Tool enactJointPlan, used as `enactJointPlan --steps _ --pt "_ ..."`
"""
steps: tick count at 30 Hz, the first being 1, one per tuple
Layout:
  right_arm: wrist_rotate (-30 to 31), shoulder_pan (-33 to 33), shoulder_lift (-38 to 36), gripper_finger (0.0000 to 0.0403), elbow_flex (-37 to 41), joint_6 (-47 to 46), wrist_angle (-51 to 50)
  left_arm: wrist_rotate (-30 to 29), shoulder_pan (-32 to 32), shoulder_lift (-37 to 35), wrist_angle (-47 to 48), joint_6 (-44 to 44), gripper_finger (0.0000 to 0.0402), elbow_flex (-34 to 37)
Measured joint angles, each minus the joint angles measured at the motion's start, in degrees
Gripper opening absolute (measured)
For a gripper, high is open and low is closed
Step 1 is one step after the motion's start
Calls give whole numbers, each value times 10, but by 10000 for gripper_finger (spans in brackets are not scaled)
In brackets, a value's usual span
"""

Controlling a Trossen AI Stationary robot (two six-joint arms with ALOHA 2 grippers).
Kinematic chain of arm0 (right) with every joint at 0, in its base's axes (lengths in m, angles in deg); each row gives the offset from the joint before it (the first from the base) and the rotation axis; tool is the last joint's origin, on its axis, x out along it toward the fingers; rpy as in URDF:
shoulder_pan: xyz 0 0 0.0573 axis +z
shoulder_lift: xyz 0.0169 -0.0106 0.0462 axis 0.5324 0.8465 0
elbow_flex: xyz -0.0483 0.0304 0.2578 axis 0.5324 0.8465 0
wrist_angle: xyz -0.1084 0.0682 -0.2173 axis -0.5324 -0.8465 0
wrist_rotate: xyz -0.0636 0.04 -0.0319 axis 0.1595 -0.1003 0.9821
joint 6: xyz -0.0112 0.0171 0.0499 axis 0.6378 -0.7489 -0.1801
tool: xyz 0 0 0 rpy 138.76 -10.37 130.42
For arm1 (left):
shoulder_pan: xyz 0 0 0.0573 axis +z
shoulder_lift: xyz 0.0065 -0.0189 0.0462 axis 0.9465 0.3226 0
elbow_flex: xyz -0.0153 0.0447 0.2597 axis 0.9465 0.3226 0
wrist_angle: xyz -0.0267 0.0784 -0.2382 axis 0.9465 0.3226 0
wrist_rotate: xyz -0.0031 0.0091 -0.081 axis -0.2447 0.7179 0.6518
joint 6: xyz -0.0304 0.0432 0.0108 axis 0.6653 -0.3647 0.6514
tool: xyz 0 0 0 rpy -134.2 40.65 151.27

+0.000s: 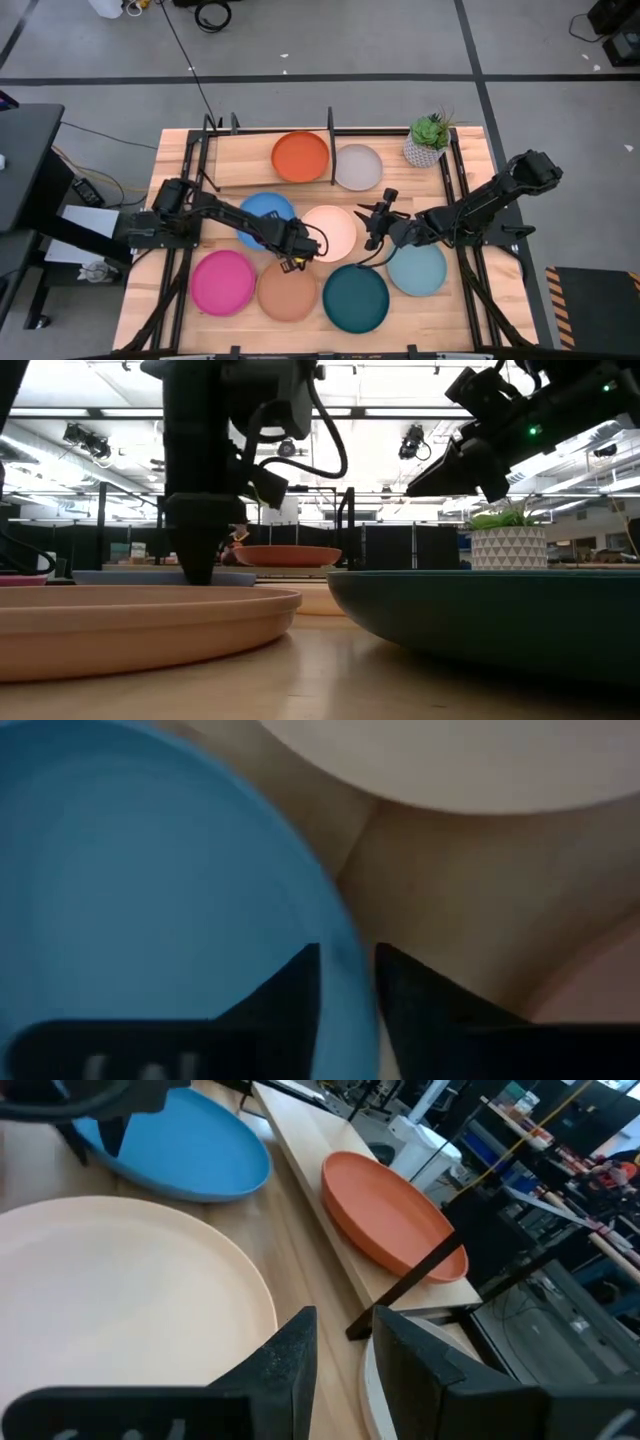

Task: Place and stack plates onto a shelf
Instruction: Stack the blue plate on top of the orange plate

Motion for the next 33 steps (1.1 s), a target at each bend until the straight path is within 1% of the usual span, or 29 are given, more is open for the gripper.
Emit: enactJointPlan --steps 2,4,5,9,12,14,16,18,20,21,24,27,30,33 --pt "-4 -2 0 107 0 -1 -1 4 0 -5 21 -9 52 -8" --pt "-4 -2 0 107 0 -2 0 27 1 -10 46 -17 19 -19" --pt "-4 -2 0 107 0 -4 -1 34 2 -12 56 -25 14 -28" --pt "-5 -2 0 107 1 -8 -1 92 2 -42 104 -39 17 -79" --pt "-10 -2 0 107 6 -9 2 104 1 -59 148 -47 16 -133" --pt "-13 -2 0 107 8 -10 4 87 1 -71 183 -66 15 -175" --pt "-13 -2 0 107 11 -11 10 59 2 -76 212 -92 15 -214" --pt "-13 -2 0 107 13 -12 12 22 8 -74 233 -128 14 -248" --pt "-14 -2 0 107 13 -13 14 -9 19 -74 241 -177 14 -266" --pt "-15 -2 0 107 13 -13 14 -23 27 -75 238 -211 14 -267" --pt "-15 -2 0 107 13 -14 15 -38 56 -71 233 -308 14 -261" --pt "-15 -2 0 107 13 -17 14 -40 91 -69 204 -411 13 -231" --pt "-17 -2 0 107 13 -19 13 -42 133 -69 162 -481 13 -191" --pt "-20 -2 0 107 14 -21 13 -47 177 -69 132 -530 13 -158"
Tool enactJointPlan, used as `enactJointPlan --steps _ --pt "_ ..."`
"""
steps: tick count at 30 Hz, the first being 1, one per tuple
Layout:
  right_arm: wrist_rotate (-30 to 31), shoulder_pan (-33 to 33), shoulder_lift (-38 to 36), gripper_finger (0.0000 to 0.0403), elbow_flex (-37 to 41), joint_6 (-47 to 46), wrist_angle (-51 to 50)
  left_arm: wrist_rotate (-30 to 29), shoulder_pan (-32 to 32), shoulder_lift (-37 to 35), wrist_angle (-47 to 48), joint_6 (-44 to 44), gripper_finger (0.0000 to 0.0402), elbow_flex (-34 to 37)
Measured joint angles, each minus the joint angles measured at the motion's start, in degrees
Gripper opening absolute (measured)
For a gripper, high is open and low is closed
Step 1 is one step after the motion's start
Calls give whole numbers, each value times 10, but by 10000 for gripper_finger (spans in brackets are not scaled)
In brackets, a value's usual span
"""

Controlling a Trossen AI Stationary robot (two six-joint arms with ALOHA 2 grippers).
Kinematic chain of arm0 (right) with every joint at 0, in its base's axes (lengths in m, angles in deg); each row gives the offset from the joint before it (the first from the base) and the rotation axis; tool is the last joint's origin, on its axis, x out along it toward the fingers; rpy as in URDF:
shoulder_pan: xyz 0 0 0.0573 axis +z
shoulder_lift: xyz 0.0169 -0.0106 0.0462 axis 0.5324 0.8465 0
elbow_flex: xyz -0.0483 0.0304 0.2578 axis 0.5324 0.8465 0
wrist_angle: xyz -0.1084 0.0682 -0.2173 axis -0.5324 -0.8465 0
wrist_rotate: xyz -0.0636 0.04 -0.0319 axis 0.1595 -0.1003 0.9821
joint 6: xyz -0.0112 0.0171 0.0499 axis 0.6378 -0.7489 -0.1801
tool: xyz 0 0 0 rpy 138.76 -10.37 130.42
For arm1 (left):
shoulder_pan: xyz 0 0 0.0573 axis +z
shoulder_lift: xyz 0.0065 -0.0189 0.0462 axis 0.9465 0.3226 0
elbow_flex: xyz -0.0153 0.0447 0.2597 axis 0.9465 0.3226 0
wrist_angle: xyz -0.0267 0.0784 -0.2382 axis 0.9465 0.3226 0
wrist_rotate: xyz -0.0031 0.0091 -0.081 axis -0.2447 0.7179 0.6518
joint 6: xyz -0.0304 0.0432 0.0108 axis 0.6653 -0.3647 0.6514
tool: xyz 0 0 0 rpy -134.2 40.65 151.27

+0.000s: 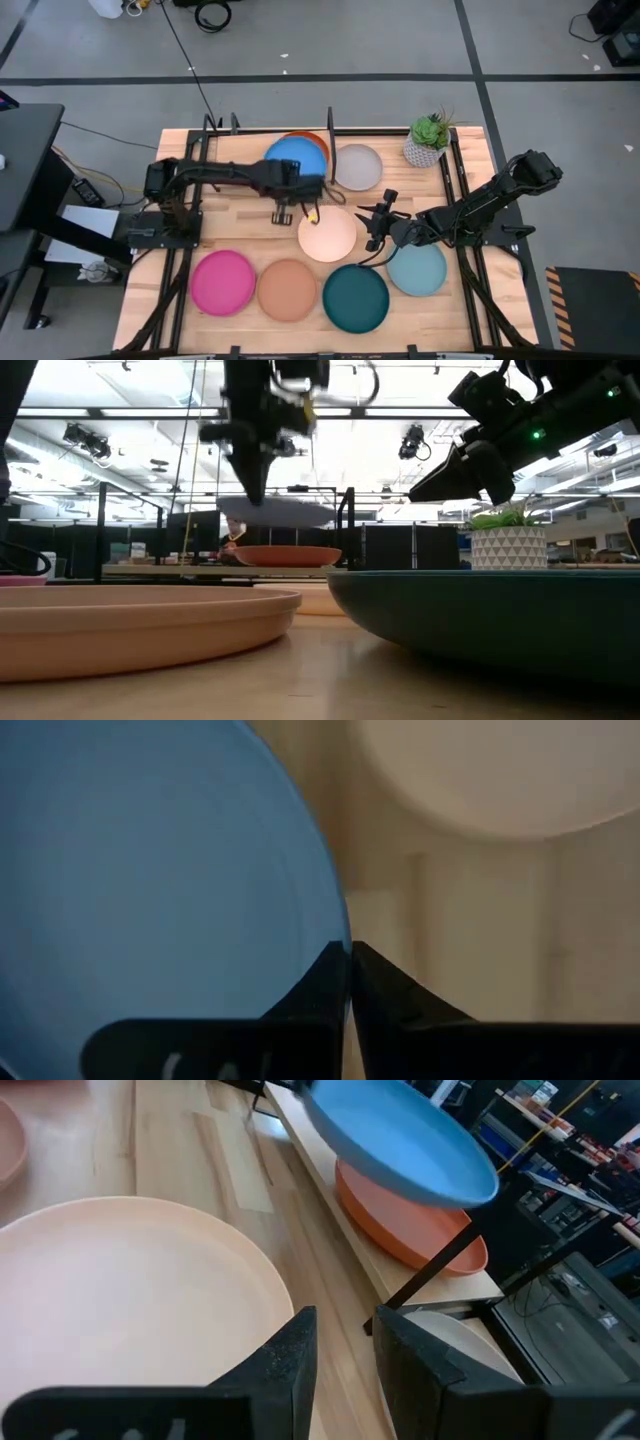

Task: Place and stack plates onto a shelf
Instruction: Stack the blue plate on top of the orange plate

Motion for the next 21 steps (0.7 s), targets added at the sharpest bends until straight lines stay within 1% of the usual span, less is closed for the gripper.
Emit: enactJointPlan --steps 4,10,14,17,21 --pt "0 0 0 107 6 0 2 5 54 0 -39 -48 14 23" --pt "1 0 0 107 7 0 7 89 120 1 -94 -91 15 25" --pt "1 0 0 107 7 0 7 95 141 2 -118 -96 22 25" --pt "1 0 0 107 7 0 8 96 146 2 -125 -101 49 25" --pt "1 0 0 107 7 0 8 90 143 2 -127 -94 110 25"
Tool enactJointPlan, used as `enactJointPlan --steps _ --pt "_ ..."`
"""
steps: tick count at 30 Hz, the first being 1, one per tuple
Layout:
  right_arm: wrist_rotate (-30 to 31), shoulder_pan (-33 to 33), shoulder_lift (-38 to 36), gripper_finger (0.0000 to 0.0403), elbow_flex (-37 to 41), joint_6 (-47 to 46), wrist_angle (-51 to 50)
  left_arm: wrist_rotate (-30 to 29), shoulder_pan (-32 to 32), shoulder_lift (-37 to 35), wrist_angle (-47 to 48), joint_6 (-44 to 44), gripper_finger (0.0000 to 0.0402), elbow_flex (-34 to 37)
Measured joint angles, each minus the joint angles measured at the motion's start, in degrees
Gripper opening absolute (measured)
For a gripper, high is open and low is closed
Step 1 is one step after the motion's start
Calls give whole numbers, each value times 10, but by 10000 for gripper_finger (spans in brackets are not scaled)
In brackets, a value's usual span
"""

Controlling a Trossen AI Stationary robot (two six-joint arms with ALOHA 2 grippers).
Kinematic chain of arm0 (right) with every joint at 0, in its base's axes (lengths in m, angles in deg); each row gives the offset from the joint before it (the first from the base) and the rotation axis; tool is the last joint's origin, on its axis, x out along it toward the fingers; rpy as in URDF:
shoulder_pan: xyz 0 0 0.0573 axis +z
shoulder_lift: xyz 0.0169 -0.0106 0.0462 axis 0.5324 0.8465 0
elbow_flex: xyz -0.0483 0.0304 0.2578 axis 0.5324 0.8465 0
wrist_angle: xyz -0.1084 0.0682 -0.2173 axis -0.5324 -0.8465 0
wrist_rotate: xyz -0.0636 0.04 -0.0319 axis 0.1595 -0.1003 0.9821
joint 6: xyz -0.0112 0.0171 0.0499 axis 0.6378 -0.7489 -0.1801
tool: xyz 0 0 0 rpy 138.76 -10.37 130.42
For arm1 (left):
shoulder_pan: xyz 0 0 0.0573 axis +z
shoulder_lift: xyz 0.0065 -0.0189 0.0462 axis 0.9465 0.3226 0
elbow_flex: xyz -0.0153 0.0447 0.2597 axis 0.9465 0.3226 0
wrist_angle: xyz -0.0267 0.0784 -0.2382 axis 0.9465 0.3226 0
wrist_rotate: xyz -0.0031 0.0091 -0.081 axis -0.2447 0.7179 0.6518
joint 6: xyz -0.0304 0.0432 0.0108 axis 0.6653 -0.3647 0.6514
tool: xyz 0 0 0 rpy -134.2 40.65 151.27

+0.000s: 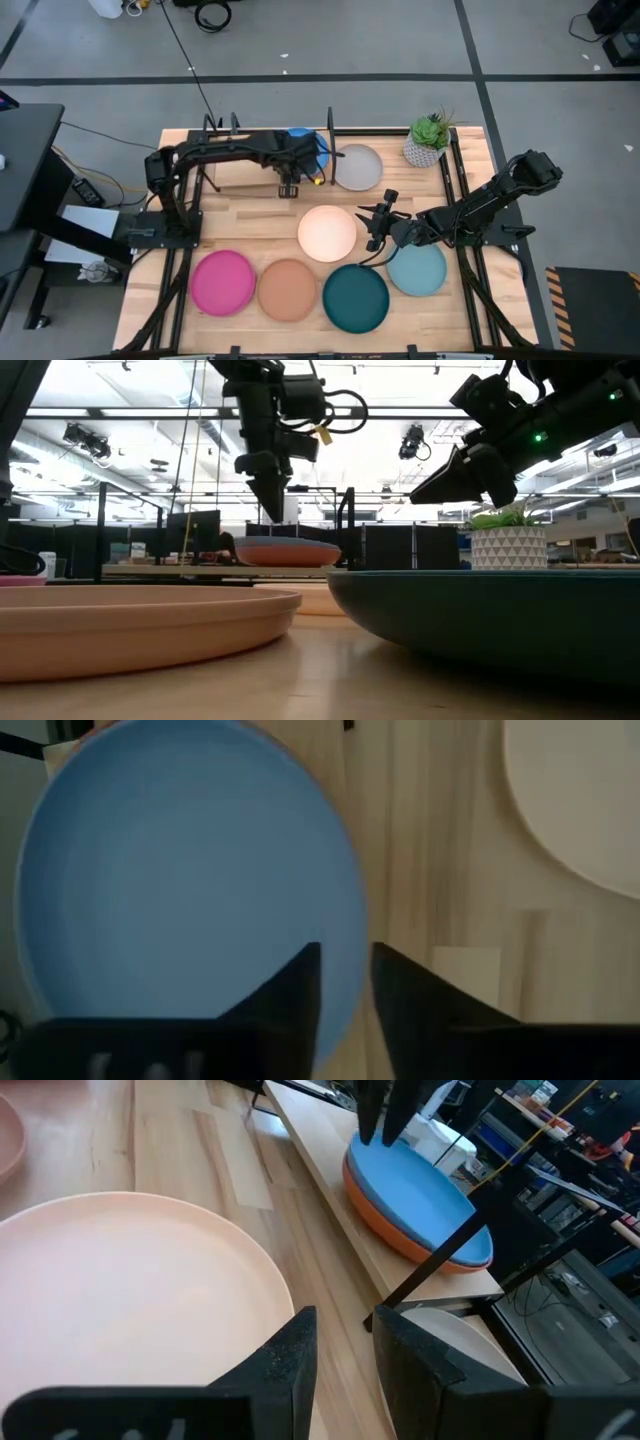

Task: Place and stack plates onto a shelf
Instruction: Stack the blue plate on top of the orange plate, then put the white plate on the shelf

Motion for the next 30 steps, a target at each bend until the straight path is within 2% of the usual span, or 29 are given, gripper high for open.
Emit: enactJointPlan --steps 4,6,9,12,17,21,25,30 --pt "0 0 0 107 0 0 0 -22 -23 -13 24 30 160 0" --pt "0 0 0 107 0 0 0 7 -45 -30 39 59 170 0" --pt "0 0 0 107 0 0 -1 82 -94 -44 47 150 171 -1" --pt "-7 0 0 107 0 8 1 104 -152 -42 50 216 165 -1" --pt "-20 0 0 107 0 20 6 92 -252 -12 48 252 156 0" --pt "-24 -2 0 107 0 40 22 20 -317 9 34 238 155 0" --pt "-30 -3 0 107 0 55 40 -19 -338 43 8 213 155 0" --pt "-46 -3 0 107 0 69 46 -26 -339 97 -18 174 155 0"
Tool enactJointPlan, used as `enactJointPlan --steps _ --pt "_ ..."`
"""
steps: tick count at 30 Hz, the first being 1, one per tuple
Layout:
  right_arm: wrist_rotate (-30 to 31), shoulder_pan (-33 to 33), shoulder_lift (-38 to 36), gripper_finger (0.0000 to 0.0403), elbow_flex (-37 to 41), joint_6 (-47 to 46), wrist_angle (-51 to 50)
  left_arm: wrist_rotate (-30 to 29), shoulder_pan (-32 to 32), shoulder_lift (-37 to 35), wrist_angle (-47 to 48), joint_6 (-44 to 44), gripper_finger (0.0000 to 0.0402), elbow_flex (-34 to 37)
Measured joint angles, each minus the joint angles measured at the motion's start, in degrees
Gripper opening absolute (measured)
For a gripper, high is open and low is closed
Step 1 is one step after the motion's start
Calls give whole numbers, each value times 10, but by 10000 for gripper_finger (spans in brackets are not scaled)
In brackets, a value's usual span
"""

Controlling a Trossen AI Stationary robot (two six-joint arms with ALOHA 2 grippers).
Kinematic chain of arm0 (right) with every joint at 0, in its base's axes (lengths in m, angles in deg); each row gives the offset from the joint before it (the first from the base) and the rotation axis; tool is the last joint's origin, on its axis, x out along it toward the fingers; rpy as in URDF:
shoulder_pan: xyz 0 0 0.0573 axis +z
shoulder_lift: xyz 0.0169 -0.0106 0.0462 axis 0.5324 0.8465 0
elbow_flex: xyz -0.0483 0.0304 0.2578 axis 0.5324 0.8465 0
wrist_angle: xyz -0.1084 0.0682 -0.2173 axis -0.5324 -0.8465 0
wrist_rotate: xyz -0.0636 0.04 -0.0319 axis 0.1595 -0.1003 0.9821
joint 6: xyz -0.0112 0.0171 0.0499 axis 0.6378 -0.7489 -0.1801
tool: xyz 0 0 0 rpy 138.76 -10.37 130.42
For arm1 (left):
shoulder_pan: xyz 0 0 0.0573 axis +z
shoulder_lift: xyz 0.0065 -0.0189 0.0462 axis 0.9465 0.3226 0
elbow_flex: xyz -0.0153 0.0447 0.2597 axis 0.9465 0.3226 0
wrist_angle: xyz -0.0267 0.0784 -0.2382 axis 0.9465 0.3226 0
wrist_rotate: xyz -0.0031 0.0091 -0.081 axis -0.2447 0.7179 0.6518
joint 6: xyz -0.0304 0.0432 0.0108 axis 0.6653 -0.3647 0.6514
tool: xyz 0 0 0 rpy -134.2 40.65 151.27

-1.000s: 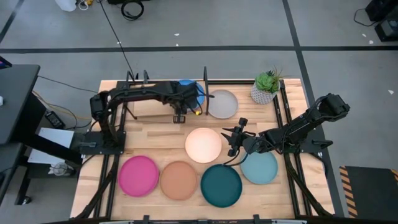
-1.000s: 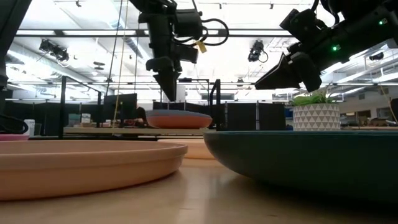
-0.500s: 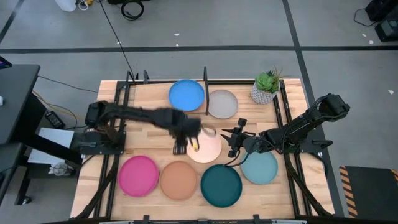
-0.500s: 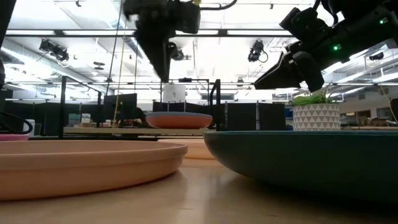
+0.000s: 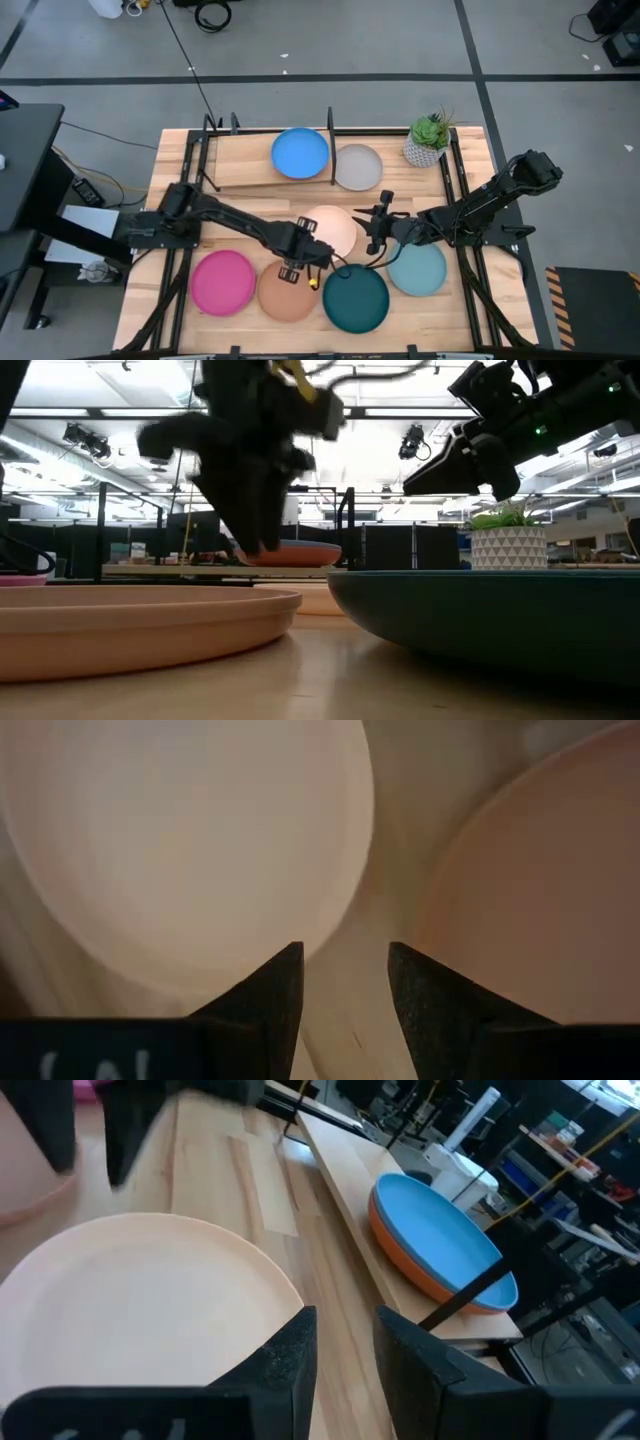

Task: Place and stack plates onto a shelf
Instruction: Put the white plate on the shelf

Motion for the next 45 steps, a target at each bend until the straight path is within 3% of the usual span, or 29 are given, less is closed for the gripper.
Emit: enactJointPlan --steps 7,12,18,21,25,27,29,36,38,42,45 --pt "-11 0 0 107 0 5 1 -6 11 16 -44 -56 155 8" --pt "-13 0 0 107 0 4 1 31 17 15 -52 -69 155 44" --pt "-13 0 0 107 0 -8 1 -20 16 15 -97 -91 149 95" --pt "-13 0 0 107 0 -13 0 -19 16 15 -98 -95 126 96" --pt "-13 0 0 107 0 -16 -1 -15 15 12 -96 -102 65 96" --pt "-13 0 0 107 0 -23 -5 -12 13 10 -71 -98 26 88" --pt "-13 0 0 107 0 -26 -8 -5 13 3 -31 -81 15 72" --pt "-14 1 0 107 0 -35 -13 58 27 -92 87 43 16 40" --pt "-14 1 0 107 0 -39 -17 42 30 -130 109 68 16 41" --pt "-18 1 0 107 0 -43 -15 -46 39 -209 103 86 15 53" --pt "-28 2 0 107 0 -45 -13 -62 72 -258 105 97 15 96"
